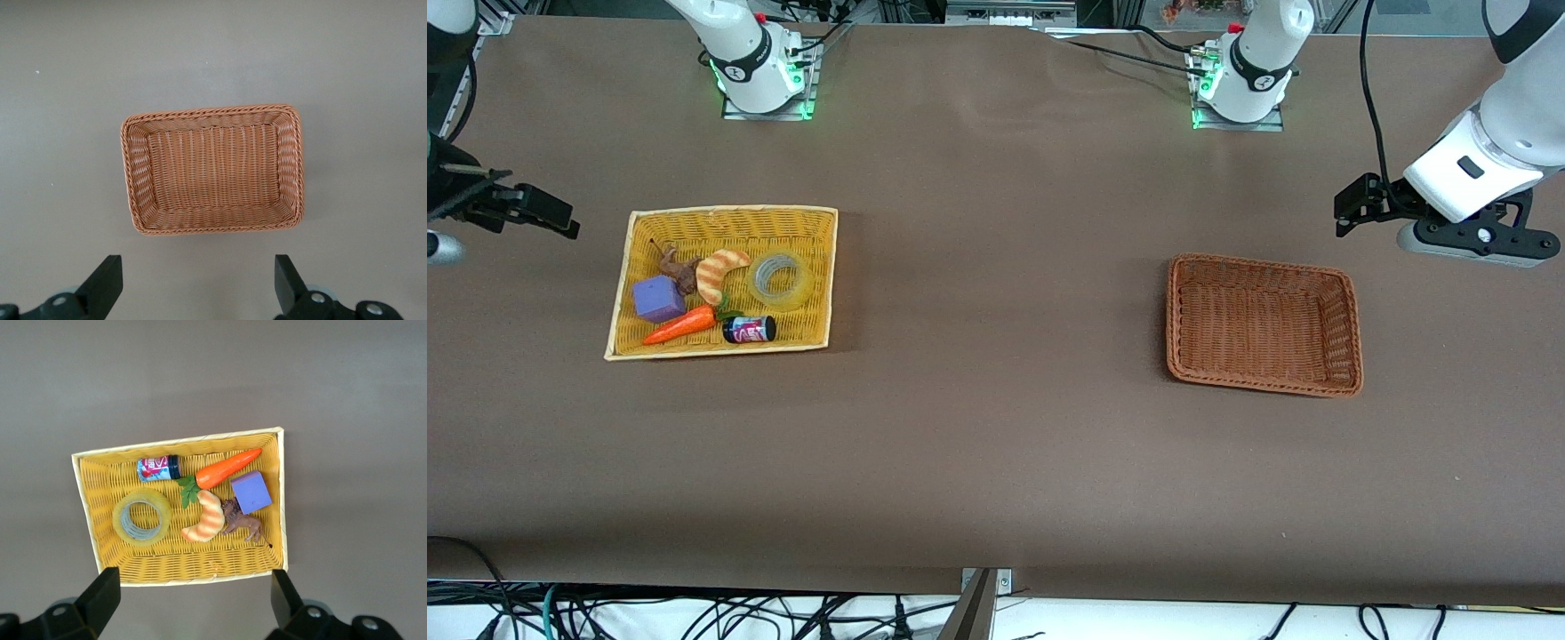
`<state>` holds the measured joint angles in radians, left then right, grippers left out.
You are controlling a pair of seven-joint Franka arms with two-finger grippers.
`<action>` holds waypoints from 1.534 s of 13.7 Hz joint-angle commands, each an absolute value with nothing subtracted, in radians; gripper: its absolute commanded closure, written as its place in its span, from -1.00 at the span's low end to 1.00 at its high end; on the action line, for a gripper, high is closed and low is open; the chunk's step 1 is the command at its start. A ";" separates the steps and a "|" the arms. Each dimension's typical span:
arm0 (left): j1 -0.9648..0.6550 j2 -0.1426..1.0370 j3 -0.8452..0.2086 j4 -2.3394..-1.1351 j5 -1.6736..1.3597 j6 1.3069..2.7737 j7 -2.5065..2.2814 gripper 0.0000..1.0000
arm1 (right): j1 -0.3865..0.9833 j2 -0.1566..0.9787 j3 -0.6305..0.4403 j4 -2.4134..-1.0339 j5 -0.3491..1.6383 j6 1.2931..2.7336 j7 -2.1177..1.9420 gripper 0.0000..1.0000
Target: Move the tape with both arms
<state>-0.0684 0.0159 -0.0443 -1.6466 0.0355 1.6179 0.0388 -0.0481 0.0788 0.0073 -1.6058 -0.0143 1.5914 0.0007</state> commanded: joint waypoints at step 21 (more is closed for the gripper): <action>-0.069 0.023 -0.044 -1.631 -0.008 1.595 0.031 -1.00 | -0.018 0.190 0.141 -2.325 -0.017 2.420 0.172 -1.00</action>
